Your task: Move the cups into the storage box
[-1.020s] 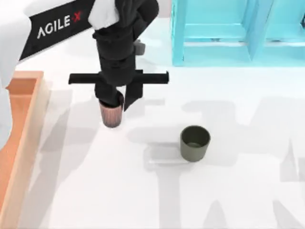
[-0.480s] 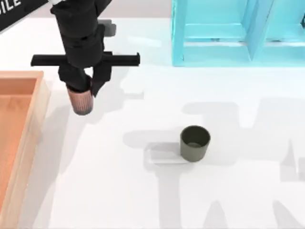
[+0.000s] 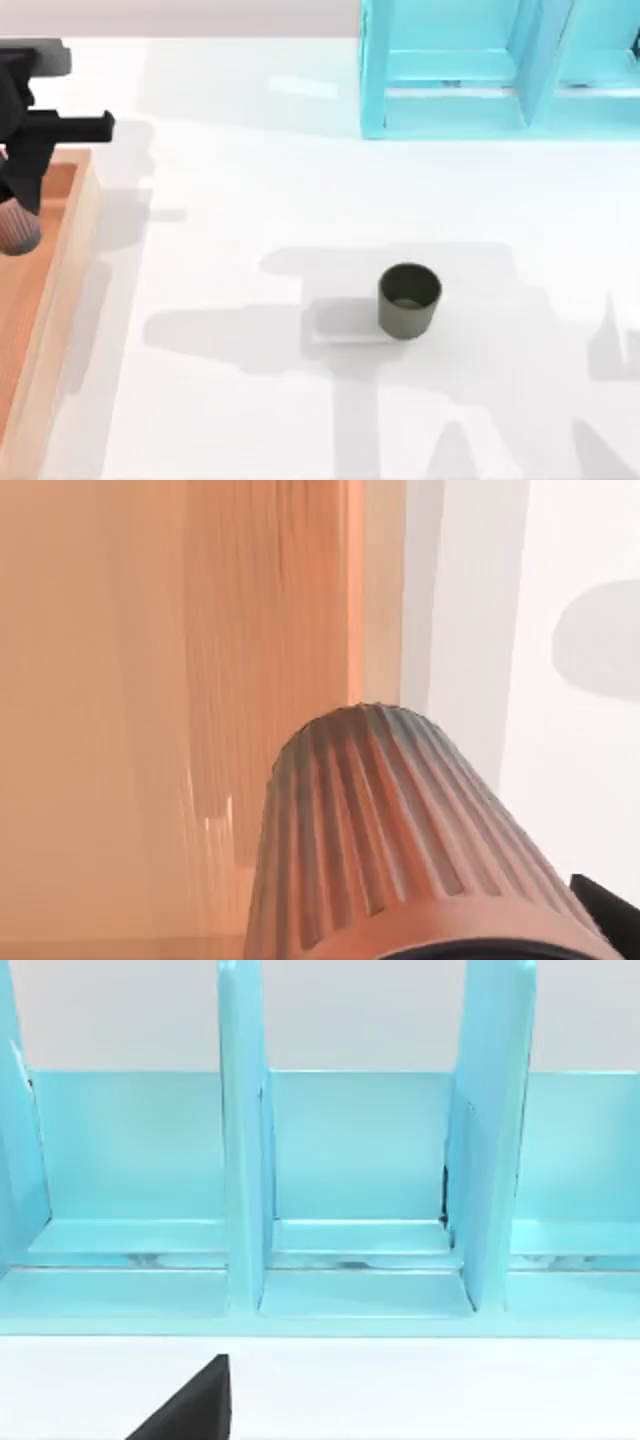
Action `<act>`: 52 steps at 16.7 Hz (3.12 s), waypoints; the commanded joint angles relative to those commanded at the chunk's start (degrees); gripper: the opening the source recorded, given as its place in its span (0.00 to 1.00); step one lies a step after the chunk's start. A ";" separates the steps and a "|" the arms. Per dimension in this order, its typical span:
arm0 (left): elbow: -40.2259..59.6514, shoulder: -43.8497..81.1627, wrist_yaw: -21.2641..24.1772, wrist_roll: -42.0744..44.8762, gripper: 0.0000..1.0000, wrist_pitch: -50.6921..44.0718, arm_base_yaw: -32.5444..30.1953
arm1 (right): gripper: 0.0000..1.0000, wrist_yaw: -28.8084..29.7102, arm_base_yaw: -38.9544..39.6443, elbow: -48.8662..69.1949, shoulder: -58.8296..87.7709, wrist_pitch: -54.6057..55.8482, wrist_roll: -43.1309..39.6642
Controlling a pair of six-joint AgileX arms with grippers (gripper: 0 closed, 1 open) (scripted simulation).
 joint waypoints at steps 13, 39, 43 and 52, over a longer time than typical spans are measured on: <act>-18.78 -20.89 2.01 26.15 0.00 -2.72 27.03 | 1.00 0.00 0.00 0.00 0.00 0.00 0.00; -33.05 -20.35 1.99 27.23 0.83 12.01 28.11 | 1.00 0.00 0.00 0.00 0.00 0.00 0.00; -33.05 -20.35 1.99 27.23 1.00 12.01 28.11 | 1.00 0.00 0.00 0.00 0.00 0.00 0.00; -32.18 -19.99 1.93 27.28 1.00 11.24 28.10 | 1.00 0.00 0.00 0.00 0.00 0.00 0.00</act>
